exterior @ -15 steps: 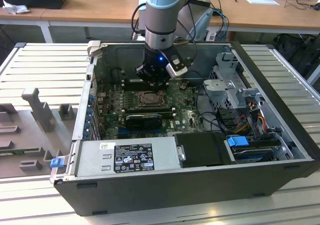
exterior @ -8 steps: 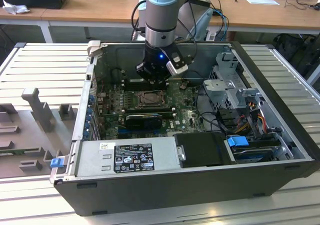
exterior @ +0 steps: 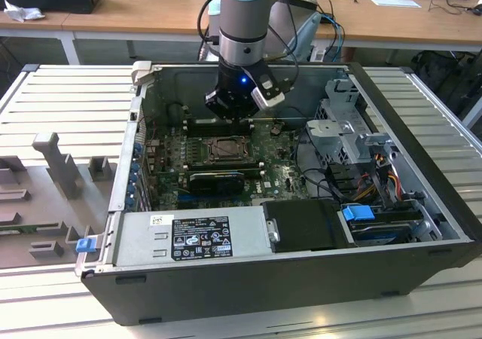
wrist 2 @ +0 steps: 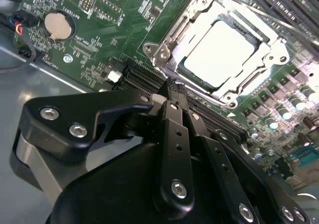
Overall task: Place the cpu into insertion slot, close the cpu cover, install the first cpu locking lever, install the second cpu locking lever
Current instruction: 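Install the first cpu locking lever, then install the second cpu locking lever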
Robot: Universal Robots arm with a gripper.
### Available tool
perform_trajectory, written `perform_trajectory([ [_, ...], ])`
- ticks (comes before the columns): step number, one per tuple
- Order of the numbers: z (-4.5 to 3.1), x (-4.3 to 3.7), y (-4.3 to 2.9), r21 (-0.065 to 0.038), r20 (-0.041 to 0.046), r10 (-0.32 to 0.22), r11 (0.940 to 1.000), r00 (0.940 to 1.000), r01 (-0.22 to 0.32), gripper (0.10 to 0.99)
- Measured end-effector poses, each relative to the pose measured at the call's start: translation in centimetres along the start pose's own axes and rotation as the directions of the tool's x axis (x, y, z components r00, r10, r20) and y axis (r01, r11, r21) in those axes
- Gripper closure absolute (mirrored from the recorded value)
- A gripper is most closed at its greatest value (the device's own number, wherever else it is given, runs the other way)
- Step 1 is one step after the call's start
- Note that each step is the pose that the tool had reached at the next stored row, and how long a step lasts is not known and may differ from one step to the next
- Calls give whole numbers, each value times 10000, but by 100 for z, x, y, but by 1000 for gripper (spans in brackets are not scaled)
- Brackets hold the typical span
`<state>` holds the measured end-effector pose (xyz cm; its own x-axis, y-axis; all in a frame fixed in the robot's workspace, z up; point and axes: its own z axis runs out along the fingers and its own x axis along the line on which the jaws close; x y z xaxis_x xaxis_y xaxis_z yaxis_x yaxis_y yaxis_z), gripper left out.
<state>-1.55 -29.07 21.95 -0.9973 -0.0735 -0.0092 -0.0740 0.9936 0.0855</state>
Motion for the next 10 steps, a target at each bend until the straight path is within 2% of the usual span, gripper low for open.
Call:
perform_trajectory([
  [10, -4, 3, -36, 3, -1, -1, 10000, 10000, 1, 980],
])
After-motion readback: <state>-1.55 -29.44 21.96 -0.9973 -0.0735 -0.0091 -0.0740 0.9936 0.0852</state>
